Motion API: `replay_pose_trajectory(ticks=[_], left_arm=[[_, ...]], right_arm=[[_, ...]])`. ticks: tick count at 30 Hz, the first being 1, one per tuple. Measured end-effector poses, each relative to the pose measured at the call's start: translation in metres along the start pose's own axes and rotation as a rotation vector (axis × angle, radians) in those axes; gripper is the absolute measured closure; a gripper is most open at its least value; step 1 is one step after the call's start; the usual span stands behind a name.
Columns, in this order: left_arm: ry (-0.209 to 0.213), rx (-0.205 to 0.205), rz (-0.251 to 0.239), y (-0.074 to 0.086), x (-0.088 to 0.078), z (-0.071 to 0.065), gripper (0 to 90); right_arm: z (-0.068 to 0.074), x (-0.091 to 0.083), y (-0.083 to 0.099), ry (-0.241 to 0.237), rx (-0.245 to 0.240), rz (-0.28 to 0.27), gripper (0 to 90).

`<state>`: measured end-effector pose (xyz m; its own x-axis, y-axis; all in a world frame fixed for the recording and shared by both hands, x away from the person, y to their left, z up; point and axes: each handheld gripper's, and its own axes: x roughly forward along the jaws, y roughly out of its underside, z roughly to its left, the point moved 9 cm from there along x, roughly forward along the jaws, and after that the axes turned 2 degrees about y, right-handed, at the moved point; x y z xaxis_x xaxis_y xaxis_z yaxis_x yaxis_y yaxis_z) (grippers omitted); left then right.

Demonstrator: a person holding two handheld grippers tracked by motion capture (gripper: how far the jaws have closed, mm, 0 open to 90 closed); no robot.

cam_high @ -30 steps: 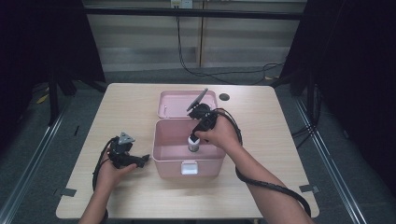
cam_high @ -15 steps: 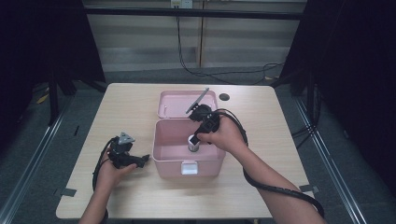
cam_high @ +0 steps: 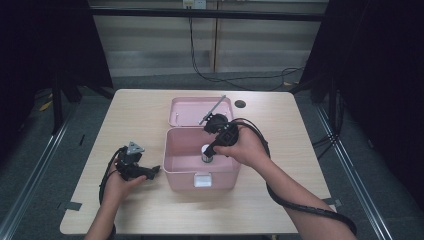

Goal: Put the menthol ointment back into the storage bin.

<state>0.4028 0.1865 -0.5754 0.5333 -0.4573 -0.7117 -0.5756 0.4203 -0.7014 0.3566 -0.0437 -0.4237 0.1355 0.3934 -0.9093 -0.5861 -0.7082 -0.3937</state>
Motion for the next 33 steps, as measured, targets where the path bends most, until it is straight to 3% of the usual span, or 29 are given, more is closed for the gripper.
replay_pose_trajectory(ticks=[5,12,23,33], left_arm=[[0.0,0.0,0.001,0.0,0.0,0.0,1.1],[0.0,0.001,0.0,0.0,0.0,0.0,1.1],[0.0,0.0,0.0,0.0,0.0,0.0,1.1],[0.0,0.0,0.0,0.0,0.0,0.0,1.1]], right_arm=[[0.005,-0.005,0.003,0.012,-0.03,-0.004,84.4],[0.013,-0.011,0.009,-0.017,-0.052,-0.003,89.9],[0.029,-0.017,0.013,-0.048,-0.095,0.006,90.0],[0.042,-0.01,0.02,-0.069,-0.124,0.022,90.0]])
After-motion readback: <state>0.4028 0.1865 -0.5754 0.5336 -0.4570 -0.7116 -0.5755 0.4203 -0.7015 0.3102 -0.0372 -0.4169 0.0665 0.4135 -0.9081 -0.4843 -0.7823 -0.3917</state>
